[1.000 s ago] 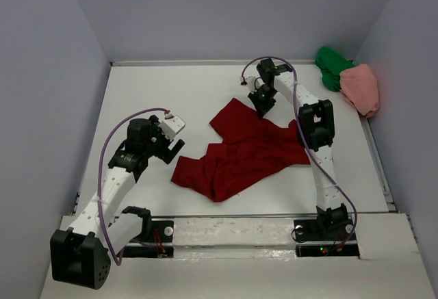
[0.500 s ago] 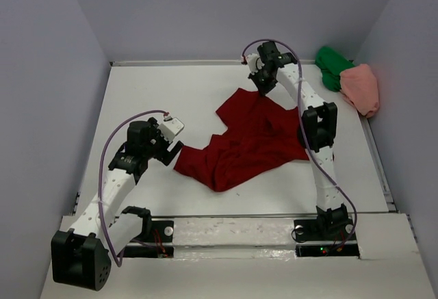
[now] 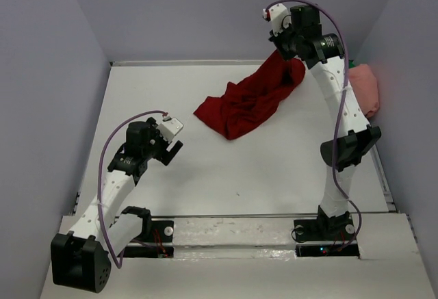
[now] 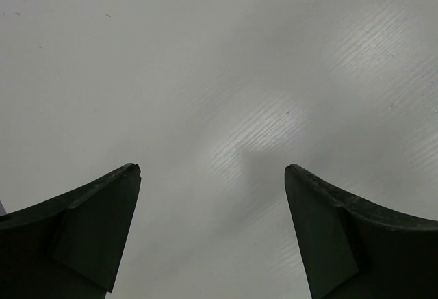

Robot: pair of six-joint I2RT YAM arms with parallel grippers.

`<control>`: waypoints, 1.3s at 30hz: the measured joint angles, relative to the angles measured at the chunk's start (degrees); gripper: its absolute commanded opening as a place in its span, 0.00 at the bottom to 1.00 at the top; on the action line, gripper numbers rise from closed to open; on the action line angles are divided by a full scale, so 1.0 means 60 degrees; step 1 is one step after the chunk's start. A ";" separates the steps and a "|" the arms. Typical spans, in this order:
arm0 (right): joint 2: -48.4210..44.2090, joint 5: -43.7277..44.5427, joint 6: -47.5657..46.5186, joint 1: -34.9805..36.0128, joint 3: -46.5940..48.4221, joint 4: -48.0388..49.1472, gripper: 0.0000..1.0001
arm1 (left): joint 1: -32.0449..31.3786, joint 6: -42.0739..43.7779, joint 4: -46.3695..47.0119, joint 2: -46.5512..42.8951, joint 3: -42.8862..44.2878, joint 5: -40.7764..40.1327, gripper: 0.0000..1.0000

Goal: Fold and stack the t-shirts
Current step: Flatten out the tshirt

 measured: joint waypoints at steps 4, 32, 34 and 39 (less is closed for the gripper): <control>-0.0419 0.0164 -0.0076 0.0000 -0.0073 0.0069 0.00 | 0.0015 0.0000 -0.0004 -0.0047 0.0000 0.0000 0.99; -0.5584 0.0484 0.0229 0.0000 -0.6244 0.0634 0.00 | 0.0051 0.0248 -0.0022 0.5166 0.4098 0.3504 0.99; -0.5431 0.0248 0.0291 0.0000 -0.6000 0.0397 0.00 | 0.0051 0.0011 0.0149 0.5788 0.4903 0.3985 0.99; -0.5614 -0.0419 0.0463 0.0000 -0.5067 0.0175 0.00 | -0.0051 -0.0495 0.0474 0.6539 0.5767 0.4932 0.99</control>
